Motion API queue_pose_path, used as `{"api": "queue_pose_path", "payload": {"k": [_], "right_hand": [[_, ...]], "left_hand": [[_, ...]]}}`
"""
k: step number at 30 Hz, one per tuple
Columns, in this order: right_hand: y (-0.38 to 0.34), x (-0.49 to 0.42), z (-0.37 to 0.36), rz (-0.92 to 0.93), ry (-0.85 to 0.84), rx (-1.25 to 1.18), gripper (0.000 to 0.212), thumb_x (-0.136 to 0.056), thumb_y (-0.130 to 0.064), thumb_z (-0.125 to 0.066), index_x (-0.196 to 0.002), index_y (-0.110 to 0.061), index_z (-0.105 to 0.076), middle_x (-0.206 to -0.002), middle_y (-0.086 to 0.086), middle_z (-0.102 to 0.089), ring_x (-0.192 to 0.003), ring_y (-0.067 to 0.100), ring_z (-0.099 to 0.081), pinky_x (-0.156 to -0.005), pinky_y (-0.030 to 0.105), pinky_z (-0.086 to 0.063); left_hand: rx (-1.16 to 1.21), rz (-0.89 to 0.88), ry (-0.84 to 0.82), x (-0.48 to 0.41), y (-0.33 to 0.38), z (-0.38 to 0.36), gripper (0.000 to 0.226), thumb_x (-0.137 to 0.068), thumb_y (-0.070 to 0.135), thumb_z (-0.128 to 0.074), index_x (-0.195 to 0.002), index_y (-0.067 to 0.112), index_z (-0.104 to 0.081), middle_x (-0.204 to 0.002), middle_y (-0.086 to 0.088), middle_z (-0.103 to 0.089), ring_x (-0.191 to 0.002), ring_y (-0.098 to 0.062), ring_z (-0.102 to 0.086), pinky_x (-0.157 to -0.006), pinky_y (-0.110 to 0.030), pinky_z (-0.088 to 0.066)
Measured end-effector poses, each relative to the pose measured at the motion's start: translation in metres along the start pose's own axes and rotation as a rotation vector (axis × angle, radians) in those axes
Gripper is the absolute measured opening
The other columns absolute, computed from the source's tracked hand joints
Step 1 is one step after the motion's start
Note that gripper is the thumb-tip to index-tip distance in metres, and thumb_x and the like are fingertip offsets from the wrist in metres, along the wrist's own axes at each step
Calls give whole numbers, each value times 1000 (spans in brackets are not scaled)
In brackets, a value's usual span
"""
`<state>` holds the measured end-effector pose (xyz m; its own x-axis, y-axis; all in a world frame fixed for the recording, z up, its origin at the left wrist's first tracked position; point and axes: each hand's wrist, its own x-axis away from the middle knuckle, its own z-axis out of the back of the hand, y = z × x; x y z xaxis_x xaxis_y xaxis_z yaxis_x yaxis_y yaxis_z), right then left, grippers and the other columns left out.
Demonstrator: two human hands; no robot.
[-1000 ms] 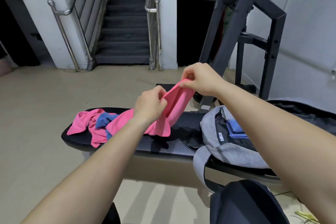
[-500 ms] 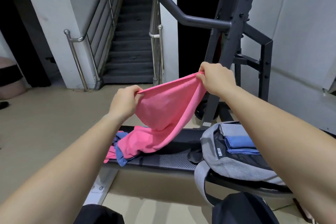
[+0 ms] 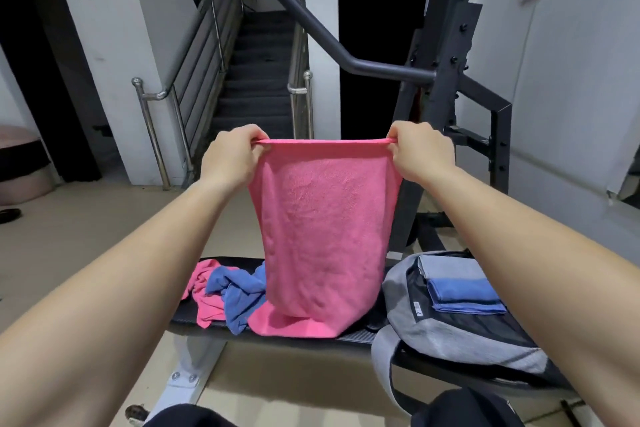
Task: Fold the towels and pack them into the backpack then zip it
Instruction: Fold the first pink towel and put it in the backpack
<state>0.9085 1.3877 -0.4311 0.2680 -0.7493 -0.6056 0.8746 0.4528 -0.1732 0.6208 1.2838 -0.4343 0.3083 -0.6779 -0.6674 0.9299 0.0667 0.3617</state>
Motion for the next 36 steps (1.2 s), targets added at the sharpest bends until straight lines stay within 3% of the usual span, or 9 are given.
{"api": "queue_pose_path", "payload": {"k": [10,14,18,23,26,28,31,33,36], "right_hand": [[31,17,-113,-120,-123,156,13,-92,-9,-57,-96,-18,-65,-78,3,-54,-72,33,-55,-65,35,-38],[49,34,-164,-178,-245,213,15,-91,-8,-56,-96,-19,-65,-74,2,-52,-72,33,-54,-65,35,-38],[52,62,-212,-173,-508,202,35,-88,-12,-57,-122,-22,-61,-118,9,-64,-109,35,-60,-80,39,-46],[-1,88,-243,142,-616,-406,52,-87,-24,-64,-139,-24,-57,-138,-2,-61,-127,17,-55,-105,34,-45],[-28,104,-261,133,-679,-657,43,-83,-20,-67,-125,-31,-64,-106,-8,-73,-98,9,-67,-86,29,-51],[-33,111,-272,85,-606,-697,34,-83,-19,-72,-116,-28,-70,-80,-8,-71,-72,3,-62,-69,24,-46],[-32,120,-284,23,-493,-784,10,-87,-23,-73,-96,-27,-76,-74,-9,-71,-66,3,-59,-65,22,-44],[-30,123,-291,-48,-479,-891,9,-89,-21,-72,-83,-28,-73,-69,-10,-67,-61,4,-56,-63,25,-44],[-21,117,-298,-139,-429,-917,14,-90,-22,-71,-77,-26,-67,-62,-9,-56,-54,7,-49,-58,28,-41]], "left_hand": [[43,71,-188,33,-43,-98,7,-92,27,-64,-99,30,-67,-101,4,-72,-96,-23,-65,-78,-33,-50],[121,157,-274,56,-69,-149,7,-88,19,-70,-90,25,-68,-87,2,-72,-87,-22,-66,-78,-33,-50],[245,214,-375,87,-80,-196,16,-81,16,-78,-77,26,-65,-77,1,-72,-77,-21,-68,-73,-32,-51],[384,163,-444,118,-70,-230,8,-81,17,-79,-80,24,-76,-74,11,-72,-66,5,-60,-65,-15,-45],[491,207,-422,133,-67,-238,9,-78,14,-82,-82,21,-76,-73,9,-72,-63,5,-59,-62,-11,-43],[586,312,-378,142,-72,-239,17,-77,13,-83,-86,21,-69,-71,6,-69,-60,3,-58,-61,-14,-46],[682,360,-437,157,-85,-237,21,-83,21,-80,-94,20,-61,-76,5,-69,-68,-1,-64,-65,-16,-50],[534,233,-608,165,-97,-240,23,-82,28,-80,-97,23,-63,-83,8,-70,-77,-4,-65,-71,-20,-51],[290,137,-714,170,-108,-249,19,-84,30,-77,-80,22,-60,-65,9,-60,-62,-8,-53,-63,-32,-43]]}}
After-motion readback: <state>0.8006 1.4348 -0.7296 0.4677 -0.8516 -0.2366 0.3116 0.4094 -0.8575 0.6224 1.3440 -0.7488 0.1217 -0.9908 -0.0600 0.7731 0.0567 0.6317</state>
